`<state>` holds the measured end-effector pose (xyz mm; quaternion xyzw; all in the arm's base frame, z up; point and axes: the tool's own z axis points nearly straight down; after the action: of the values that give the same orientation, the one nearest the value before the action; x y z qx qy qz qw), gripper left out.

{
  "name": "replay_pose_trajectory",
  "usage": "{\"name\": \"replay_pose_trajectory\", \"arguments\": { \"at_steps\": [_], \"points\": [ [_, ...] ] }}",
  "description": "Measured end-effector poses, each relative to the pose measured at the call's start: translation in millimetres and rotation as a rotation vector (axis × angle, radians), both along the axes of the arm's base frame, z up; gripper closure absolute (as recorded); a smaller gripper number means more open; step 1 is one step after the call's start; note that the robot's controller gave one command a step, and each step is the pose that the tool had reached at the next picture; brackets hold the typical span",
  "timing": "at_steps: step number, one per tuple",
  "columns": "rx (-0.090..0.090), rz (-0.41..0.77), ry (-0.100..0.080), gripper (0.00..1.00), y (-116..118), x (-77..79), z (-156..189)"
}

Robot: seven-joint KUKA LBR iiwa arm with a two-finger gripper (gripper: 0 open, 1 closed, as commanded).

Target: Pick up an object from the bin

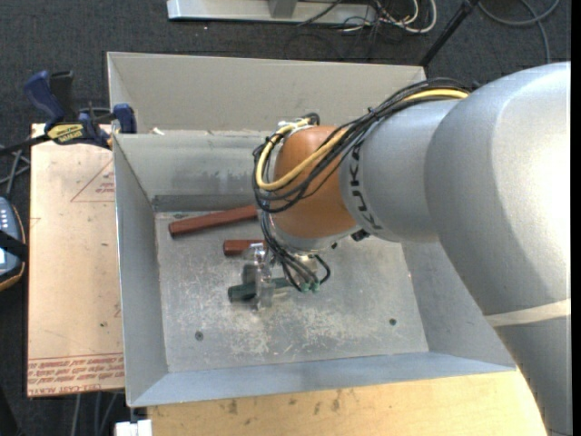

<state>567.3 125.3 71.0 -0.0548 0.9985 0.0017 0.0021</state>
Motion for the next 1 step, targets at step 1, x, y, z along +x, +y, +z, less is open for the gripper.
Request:
{"name": "replay_pose_trajectory", "arguments": {
  "at_steps": [1],
  "points": [
    [0.0, 0.0, 0.0, 1.0, 0.0, 0.0, 0.0]
  ]
}}
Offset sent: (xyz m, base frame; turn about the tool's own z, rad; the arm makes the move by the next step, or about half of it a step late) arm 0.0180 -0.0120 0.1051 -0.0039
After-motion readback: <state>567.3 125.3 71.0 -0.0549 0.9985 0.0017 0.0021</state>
